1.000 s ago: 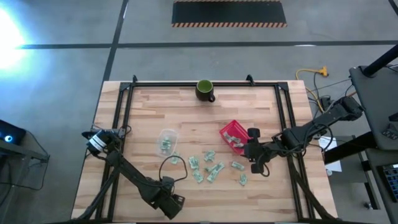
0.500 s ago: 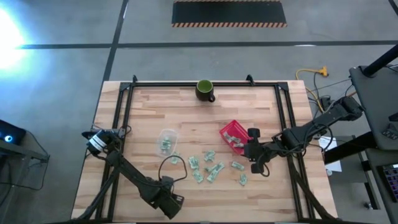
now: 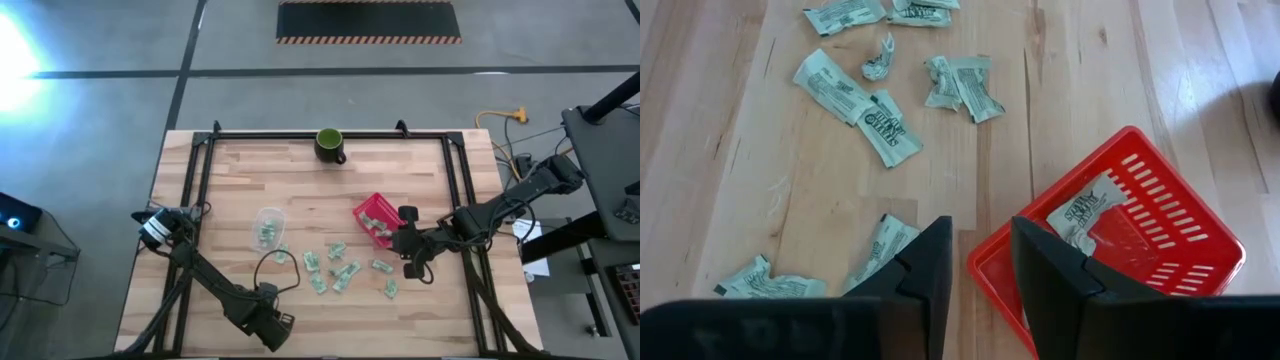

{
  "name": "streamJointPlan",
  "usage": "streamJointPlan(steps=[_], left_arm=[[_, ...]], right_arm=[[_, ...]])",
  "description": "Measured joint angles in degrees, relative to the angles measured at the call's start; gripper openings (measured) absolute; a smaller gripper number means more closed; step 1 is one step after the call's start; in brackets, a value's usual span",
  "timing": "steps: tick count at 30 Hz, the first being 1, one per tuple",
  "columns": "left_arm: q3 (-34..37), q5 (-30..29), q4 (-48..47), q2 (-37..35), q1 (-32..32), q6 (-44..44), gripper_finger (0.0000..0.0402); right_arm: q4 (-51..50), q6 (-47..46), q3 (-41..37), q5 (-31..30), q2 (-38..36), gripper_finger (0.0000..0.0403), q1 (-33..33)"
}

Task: Pick and place items into bin
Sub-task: Put the stevia packet into the transparent bin

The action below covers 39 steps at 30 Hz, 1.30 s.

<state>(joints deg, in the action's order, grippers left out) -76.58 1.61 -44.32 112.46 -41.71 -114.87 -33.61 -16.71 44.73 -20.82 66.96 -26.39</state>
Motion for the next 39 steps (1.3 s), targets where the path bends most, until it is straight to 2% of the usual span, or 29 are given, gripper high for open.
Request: streamJointPlan(steps=[31,39], left_arm=[[-1.05,-2.77,0.32,-0.63,0.04,2.71,0.0001],[-3.69,-8.46,-0.31,-0.74,0.15,4.57,0.0]], right_arm=[[0.02,0.15,0.0,0.0,0.0,0.0077,0.0],[0.04,0.17,0.0,0.0,0.0,0.0071,0.0]])
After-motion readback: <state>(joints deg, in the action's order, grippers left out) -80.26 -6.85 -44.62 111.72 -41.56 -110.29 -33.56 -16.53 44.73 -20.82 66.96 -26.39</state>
